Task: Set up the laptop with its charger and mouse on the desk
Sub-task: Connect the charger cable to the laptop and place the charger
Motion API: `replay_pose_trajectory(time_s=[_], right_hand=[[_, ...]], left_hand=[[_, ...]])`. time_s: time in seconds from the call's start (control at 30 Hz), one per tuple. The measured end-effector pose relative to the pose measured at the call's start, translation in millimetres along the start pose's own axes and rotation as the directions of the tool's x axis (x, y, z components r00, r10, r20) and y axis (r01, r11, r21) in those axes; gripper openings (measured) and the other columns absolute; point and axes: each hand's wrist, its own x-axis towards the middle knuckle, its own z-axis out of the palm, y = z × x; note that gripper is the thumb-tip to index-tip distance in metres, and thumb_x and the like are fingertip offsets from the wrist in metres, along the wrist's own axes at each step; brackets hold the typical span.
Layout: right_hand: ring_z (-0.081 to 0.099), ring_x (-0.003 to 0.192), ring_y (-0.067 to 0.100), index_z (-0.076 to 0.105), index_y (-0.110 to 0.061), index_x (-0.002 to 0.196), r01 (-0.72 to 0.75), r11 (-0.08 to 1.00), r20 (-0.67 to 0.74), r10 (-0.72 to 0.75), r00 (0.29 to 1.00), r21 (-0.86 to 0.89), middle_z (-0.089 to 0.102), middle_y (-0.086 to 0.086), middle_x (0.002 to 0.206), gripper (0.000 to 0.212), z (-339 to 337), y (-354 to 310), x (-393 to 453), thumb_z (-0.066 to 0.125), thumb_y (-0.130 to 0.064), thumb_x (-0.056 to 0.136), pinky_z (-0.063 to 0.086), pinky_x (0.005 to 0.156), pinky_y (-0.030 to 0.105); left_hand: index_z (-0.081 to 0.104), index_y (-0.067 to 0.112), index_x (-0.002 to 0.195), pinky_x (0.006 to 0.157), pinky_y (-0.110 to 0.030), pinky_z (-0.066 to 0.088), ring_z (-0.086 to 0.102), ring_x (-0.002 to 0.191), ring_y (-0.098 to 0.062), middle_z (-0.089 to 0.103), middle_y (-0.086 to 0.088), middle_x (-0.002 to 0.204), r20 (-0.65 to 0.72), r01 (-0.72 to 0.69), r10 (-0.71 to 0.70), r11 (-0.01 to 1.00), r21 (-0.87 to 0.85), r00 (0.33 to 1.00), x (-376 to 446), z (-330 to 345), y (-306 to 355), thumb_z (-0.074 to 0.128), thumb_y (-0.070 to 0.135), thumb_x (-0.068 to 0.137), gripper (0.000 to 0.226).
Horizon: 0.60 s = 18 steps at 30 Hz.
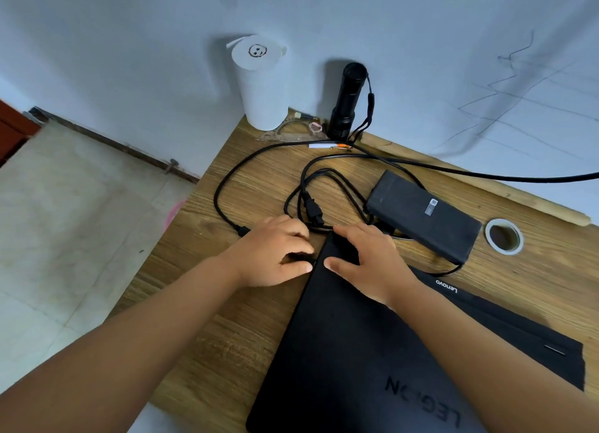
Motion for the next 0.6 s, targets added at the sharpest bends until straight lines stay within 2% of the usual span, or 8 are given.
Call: replay_pose_trajectory(time_s=[0.07,0.13,0.17,0.23,0.3,0.47,0.53,0.6], right_hand=[[0.049,0.118,0.016,0.051,-0.019,0.128,-0.007,0.999,-0.132,0.014,0.991,0.050,0.057,-0.001,0.125,0.047,-11,7,3,0.060,-0.036,0.085,0.039,0.098,0.029],[0.052,0.112,0.017,0.058,-0.015,0.120,-0.033,0.999,-0.286,0.043,0.957,0.040,0.060,0.001,0.118,0.039,-24,16,7,0.061,-0.033,0.085,0.041,0.091,0.027],[0.052,0.113,0.019,0.059,-0.014,0.119,-0.058,0.998,-0.338,0.060,0.939,0.016,0.060,0.002,0.118,0.038,-30,22,10,0.061,-0.031,0.085,0.041,0.090,0.027],[0.046,0.118,0.023,0.057,-0.012,0.121,-0.117,0.992,-0.387,0.091,0.917,-0.044,0.056,0.006,0.122,0.040,-38,35,15,0.062,-0.028,0.084,0.038,0.095,0.032],[0.038,0.123,0.028,0.051,-0.012,0.126,-0.169,0.979,-0.386,0.113,0.916,-0.115,0.049,0.009,0.129,0.048,-44,47,20,0.063,-0.028,0.082,0.033,0.104,0.039],[0.025,0.132,0.031,0.036,-0.022,0.134,-0.252,0.952,-0.247,0.205,0.947,-0.174,0.034,0.008,0.141,0.069,-50,68,26,0.069,-0.032,0.074,0.018,0.111,0.045],[0.029,0.130,0.030,0.035,-0.024,0.131,-0.254,0.957,-0.219,0.220,0.951,-0.139,0.038,0.007,0.138,0.072,-53,72,28,0.072,-0.033,0.070,0.016,0.112,0.046],[0.033,0.129,0.030,0.033,-0.024,0.131,-0.238,0.964,-0.180,0.215,0.960,-0.120,0.041,0.006,0.136,0.076,-59,74,31,0.074,-0.033,0.068,0.019,0.110,0.046]], left_hand=[[0.068,0.022,0.097,0.088,-0.025,0.041,0.052,0.097,-0.008,0.060,0.006,0.104,-0.126,0.039,-0.049,0.996,-0.075,0.991,8,-13,1,0.046,0.044,0.083,0.034],[0.066,0.020,0.100,0.081,-0.027,0.047,0.055,0.092,-0.011,0.060,0.004,0.103,-0.258,0.054,-0.056,0.998,-0.018,0.965,20,-21,1,0.052,0.030,0.087,0.022],[0.063,0.019,0.107,0.083,-0.028,0.047,0.056,0.096,-0.014,0.060,0.001,0.109,-0.284,0.057,-0.043,0.997,0.043,0.958,27,-23,1,0.053,0.020,0.087,0.022],[0.056,0.021,0.122,0.096,-0.035,0.042,0.050,0.114,-0.019,0.056,0.000,0.125,-0.237,0.052,-0.016,0.987,0.150,0.971,42,-25,1,0.054,0.002,0.083,0.042],[0.050,0.025,0.128,0.107,-0.038,0.028,0.038,0.129,-0.019,0.050,0.005,0.137,-0.107,0.016,0.008,0.975,0.223,0.994,53,-28,0,0.051,-0.004,0.081,0.055],[0.047,0.032,0.129,0.116,-0.037,0.005,0.026,0.139,-0.010,0.048,0.008,0.140,0.159,-0.053,0.007,0.957,0.285,0.987,71,-34,-5,0.051,0.013,0.090,0.044],[0.046,0.032,0.130,0.117,-0.035,0.005,0.035,0.133,-0.011,0.051,0.005,0.136,0.161,-0.063,0.016,0.956,0.287,0.987,73,-37,-6,0.050,0.017,0.092,0.041],[0.046,0.030,0.131,0.116,-0.034,0.011,0.048,0.122,-0.015,0.057,0.001,0.127,0.084,-0.063,0.041,0.958,0.281,0.996,76,-43,-6,0.049,0.021,0.092,0.040]])
